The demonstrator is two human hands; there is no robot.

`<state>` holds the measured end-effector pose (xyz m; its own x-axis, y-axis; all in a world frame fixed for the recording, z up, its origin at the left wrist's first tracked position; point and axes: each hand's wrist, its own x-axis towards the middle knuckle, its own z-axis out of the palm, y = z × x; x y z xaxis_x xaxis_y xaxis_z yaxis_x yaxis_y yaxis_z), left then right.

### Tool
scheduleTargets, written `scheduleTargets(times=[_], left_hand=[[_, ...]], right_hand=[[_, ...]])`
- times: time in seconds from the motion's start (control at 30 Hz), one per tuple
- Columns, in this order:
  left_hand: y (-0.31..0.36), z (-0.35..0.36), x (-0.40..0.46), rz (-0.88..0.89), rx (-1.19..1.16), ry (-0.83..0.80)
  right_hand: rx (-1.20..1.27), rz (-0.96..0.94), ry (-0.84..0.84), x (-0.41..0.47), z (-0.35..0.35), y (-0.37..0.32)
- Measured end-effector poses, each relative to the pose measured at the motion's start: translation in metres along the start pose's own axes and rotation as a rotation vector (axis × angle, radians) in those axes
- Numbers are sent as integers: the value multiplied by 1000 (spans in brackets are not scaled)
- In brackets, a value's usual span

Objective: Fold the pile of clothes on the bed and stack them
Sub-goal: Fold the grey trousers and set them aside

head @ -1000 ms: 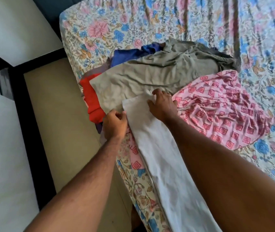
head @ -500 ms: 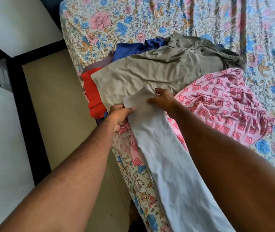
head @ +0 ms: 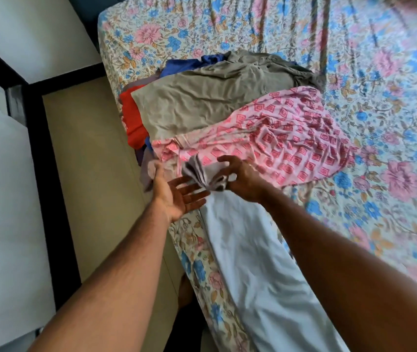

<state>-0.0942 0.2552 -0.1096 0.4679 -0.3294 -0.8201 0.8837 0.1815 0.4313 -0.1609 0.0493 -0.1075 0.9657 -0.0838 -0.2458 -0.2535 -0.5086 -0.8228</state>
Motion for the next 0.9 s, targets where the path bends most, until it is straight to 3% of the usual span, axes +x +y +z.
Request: scheduleTargets(times=[0.07, 0.23, 0.37, 0.5, 0.67, 0.9], left_hand=[[-44, -10, -16, -42, -29, -17], [-159, -19, -73, -98, 47, 12], [-249, -31, -95, -150, 290, 134], [-317, -30, -114, -112, 263, 150], [-372, -24, -134, -74, 304, 105], [-434, -16, -166, -79, 511, 135]], right_hand=[[0, 67, -78, -55, 12, 15], [-114, 119, -19, -180, 40, 69], [85, 324, 24, -255, 52, 97], [184, 470, 38, -309, 50, 118], [509, 623, 111, -360, 41, 139], [262, 656, 202, -429, 51, 154]])
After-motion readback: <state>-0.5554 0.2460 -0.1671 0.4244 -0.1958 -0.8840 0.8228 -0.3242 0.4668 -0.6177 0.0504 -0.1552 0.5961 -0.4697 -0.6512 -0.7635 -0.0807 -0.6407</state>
